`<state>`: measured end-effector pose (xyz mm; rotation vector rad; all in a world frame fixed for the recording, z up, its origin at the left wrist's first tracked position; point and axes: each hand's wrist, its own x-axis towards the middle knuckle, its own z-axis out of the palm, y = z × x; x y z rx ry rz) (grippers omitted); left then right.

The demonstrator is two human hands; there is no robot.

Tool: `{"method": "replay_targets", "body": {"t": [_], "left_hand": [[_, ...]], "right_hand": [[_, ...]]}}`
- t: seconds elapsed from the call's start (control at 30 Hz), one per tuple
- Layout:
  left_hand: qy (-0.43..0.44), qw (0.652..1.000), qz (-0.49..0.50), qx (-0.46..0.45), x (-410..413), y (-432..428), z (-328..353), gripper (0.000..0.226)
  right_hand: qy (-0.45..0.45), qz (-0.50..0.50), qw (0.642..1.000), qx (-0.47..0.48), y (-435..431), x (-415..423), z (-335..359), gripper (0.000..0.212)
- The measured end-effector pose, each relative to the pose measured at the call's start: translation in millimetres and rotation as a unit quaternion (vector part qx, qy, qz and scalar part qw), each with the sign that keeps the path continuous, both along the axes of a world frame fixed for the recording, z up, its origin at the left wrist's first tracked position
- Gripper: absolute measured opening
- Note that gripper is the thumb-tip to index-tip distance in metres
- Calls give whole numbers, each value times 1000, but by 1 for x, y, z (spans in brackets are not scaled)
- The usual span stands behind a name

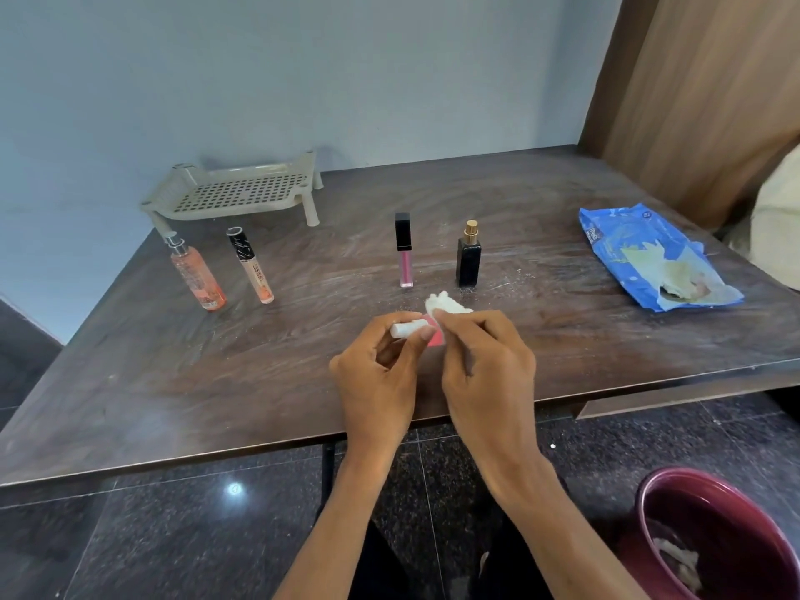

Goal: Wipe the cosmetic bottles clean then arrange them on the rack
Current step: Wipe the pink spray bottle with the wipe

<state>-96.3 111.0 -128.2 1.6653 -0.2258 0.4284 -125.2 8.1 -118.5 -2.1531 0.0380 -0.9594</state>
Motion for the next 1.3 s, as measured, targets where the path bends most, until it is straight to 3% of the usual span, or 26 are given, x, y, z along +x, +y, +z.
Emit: {"method": "replay_targets", "body": {"t": [0.23, 0.4, 0.7, 1.0, 1.3], "left_hand": [[8, 1000, 4, -17, -1, -1, 1, 12], [11, 999, 19, -23, 0, -3, -4, 27], [-3, 999, 31, -10, -1, -3, -1, 16], [5, 999, 33, -6, 0, -4, -3, 20], [-1, 1000, 28, -5, -4, -5, 4, 9]], "right_hand": [[-24, 39, 999, -18, -14, 2, -6, 33], [25, -19, 999, -14, -38, 9, -10, 31], [-5, 40, 999, -3, -7, 6, -2, 30], [49, -37, 998, -19, -31, 15, -6, 30], [33, 28, 997, -56, -8, 6, 5, 31]]}}
